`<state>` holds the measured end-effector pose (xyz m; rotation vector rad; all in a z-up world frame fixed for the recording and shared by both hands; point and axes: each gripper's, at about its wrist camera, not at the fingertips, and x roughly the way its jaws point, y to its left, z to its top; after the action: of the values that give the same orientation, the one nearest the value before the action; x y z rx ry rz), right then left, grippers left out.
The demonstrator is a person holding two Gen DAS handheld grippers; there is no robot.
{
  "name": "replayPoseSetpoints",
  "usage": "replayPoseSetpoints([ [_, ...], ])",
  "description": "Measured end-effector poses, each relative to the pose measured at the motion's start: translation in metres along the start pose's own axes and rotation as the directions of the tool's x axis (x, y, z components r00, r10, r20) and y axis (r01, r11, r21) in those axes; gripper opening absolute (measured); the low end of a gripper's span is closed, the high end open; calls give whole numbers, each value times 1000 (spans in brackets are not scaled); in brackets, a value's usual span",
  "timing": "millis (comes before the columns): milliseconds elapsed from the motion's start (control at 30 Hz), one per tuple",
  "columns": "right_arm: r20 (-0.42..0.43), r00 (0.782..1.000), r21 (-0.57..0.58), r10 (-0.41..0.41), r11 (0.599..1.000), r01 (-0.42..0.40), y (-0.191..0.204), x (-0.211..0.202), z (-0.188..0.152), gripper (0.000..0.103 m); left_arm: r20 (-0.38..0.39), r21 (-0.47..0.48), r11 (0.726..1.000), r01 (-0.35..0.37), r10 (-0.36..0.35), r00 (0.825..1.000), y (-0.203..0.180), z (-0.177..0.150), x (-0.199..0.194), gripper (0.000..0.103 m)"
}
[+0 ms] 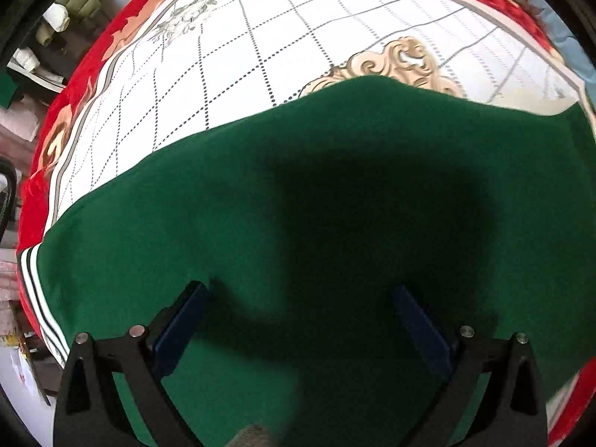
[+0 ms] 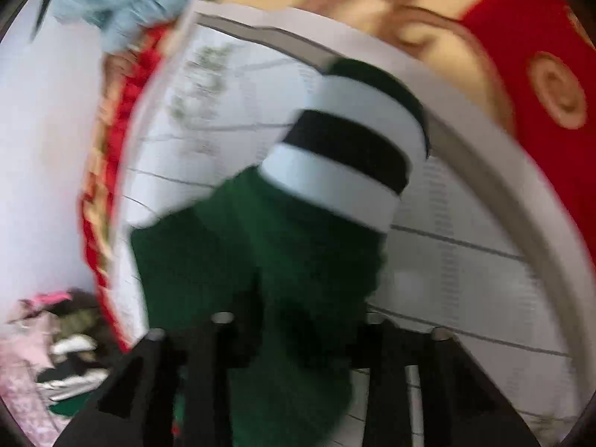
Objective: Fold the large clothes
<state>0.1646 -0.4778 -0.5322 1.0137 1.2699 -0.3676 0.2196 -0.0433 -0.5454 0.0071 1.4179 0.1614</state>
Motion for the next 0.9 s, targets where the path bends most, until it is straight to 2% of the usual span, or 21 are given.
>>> replayPoseSetpoints([
  [67,16,997,-70,-80,994,80,6,-18,-4,38,12,-16,1000,-17,17,1000,15,-5,-14,103],
  [133,63,987,-177,-146,972,155,24,-37,-11,38,33,-74,995,-66,68,997,47,-10,-28,103],
  [167,101,980,-242,-170,951,190,35,-48,-20,44,37,-129,986,-109,115,993,72,-13,-36,103],
  [200,131,973,-306,-191,926,223,53,-51,-33,55,30,-176,975,-137,144,989,92,-15,-39,103],
  [233,143,972,-363,-187,904,227,67,-51,-44,57,16,-225,961,-159,167,986,110,-16,-40,103],
  [300,66,988,-478,-136,866,151,96,-44,-70,57,-23,-304,931,-201,203,979,144,-21,-36,103],
  [333,3,992,-543,-129,832,110,121,-26,-86,56,-45,-330,916,-227,225,973,156,-24,-32,103],
  [400,-72,991,-619,-111,784,43,155,1,-109,51,-105,-378,879,-291,271,957,181,-37,-18,103],
  [467,-146,981,-687,-126,727,-8,199,40,-137,50,-138,-422,845,-328,298,945,205,-45,-9,103],
  [500,-165,976,-710,-139,704,-19,218,59,-148,49,-152,-444,834,-327,289,945,218,-46,-1,103],
  [567,-183,970,-745,-160,666,-31,253,95,-167,49,-161,-485,829,-277,227,961,234,-39,9,103],
  [667,-123,970,-801,-212,598,29,296,143,-185,49,-168,-502,833,-233,170,971,241,-35,24,103],
  [700,-95,961,-816,-259,573,73,301,155,-191,49,-166,-513,833,-207,140,976,247,-34,31,103],
  [733,-85,941,-810,-326,573,125,302,177,-189,49,-162,-520,835,-181,112,980,252,-33,39,103],
  [800,-82,929,-798,-362,582,156,299,190,-186,50,-155,-551,825,-122,42,987,260,-38,47,103],
  [833,-65,916,-810,-395,557,183,304,193,-189,51,-155,-561,821,-108,23,988,262,-41,45,103],
  [900,-52,897,-831,-440,517,206,311,190,-193,52,-147,-546,832,-101,23,989,263,-47,24,103],
])
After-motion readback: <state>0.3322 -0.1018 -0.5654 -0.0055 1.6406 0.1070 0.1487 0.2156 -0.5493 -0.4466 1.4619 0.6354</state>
